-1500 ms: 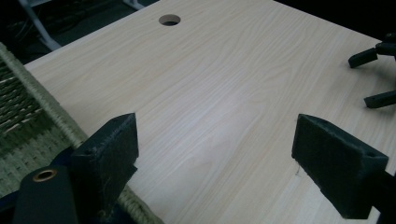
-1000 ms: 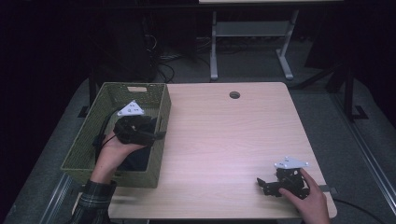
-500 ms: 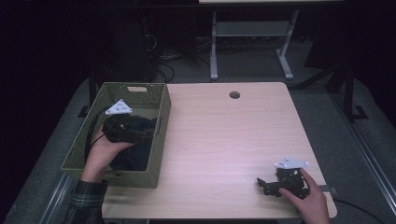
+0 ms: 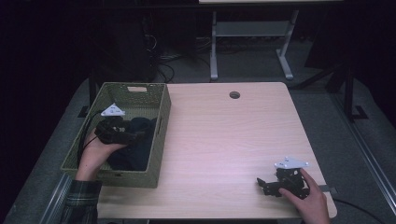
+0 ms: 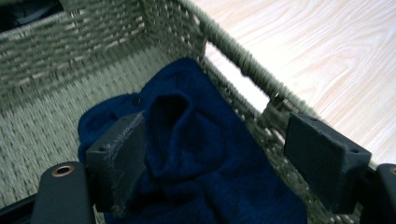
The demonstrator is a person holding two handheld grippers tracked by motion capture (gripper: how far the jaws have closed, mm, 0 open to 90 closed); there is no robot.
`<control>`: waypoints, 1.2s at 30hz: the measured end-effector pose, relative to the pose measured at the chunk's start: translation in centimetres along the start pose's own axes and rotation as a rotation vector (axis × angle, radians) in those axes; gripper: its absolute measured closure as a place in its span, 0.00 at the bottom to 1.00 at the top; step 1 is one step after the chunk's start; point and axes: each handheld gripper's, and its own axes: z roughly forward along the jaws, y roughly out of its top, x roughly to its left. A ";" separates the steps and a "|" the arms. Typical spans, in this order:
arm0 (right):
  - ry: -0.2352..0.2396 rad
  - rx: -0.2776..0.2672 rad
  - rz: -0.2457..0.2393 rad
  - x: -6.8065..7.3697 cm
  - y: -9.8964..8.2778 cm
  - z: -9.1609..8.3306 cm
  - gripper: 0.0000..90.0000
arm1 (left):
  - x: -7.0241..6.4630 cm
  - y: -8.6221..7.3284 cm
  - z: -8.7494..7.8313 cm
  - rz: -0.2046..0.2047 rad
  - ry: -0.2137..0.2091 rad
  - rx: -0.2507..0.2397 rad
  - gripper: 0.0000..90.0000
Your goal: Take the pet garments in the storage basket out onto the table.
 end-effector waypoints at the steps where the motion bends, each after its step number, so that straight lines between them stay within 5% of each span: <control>1: 0.000 0.000 0.000 0.0 0.0 0.0 0.00 | 0.0 0.0 0.0 0.000 0.000 0.000 0.23; 36: 0.000 0.000 0.000 0.0 0.0 0.0 0.00 | 0.4 -2.7 4.8 -0.026 -0.016 0.311 0.21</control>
